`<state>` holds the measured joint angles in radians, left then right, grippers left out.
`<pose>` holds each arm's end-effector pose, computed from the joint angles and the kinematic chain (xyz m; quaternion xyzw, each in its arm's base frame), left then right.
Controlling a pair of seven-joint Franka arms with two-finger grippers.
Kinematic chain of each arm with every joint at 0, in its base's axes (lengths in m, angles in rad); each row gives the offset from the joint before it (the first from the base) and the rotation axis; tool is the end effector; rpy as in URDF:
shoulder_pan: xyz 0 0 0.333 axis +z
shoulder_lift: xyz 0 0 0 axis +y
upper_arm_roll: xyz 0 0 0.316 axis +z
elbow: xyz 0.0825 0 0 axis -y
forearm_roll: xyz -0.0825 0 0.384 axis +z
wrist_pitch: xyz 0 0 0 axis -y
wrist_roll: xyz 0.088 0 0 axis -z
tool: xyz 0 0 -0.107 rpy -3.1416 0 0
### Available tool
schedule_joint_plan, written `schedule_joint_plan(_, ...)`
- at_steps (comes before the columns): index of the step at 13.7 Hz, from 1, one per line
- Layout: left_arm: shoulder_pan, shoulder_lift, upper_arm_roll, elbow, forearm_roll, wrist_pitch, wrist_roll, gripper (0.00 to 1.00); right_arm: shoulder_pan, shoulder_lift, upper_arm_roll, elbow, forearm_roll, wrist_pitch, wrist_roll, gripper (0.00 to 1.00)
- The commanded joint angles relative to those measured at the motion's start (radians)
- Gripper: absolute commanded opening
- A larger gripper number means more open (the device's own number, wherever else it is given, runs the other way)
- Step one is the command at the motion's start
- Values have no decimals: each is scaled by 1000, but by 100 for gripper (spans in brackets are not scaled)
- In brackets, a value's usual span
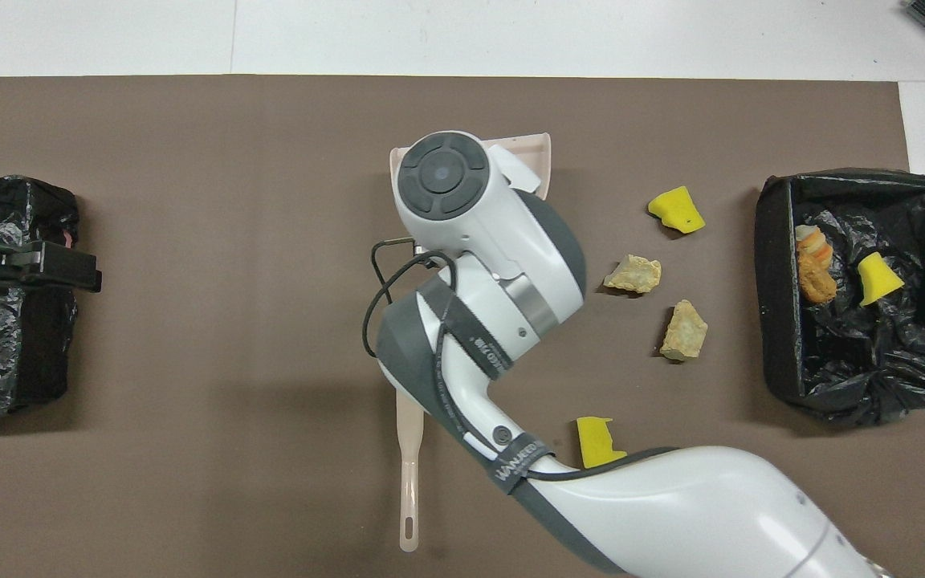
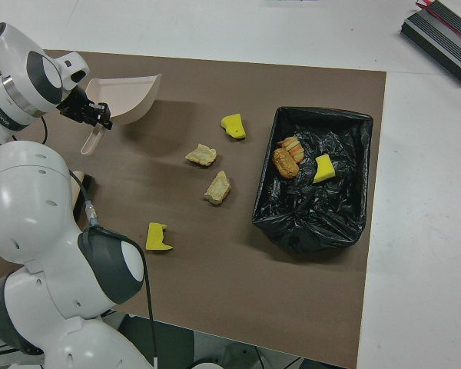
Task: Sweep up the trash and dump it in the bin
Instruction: 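Carry the empty dustpan back to the table center with the right gripper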
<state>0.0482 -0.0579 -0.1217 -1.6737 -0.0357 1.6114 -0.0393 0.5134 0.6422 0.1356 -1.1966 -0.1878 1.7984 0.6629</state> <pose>0.5372 -0.0451 0.6108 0.9998 -0.0162 -0.0032 0.0142 0.6068 0.4084 0.4072 0.9986 0.0032 0.0167 0.0506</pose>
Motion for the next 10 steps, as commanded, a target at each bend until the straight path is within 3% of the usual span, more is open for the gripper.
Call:
schedule_joint_plan(1, -2, 0, -1, 11, 19, -11, 7, 100, 19, 96, 25, 104, 22, 37, 76, 0)
schedule_joint_plan(3, -2, 0, -1, 9, 19, -11, 7, 100, 36, 145, 45, 112, 22, 87, 130, 0)
schedule_joint_plan(6, -4, -6, -1, 6, 17, -13, 6, 100, 43, 155, 77, 115, 22, 111, 148, 0)
schedule_joint_plan(8, -5, -6, -1, 6, 19, -13, 6, 100, 43, 166, 81, 114, 40, 136, 153, 10)
schedule_joint_plan(10, -5, -6, -1, 6, 19, -13, 6, 100, 42, 166, 79, 114, 42, 134, 153, 47)
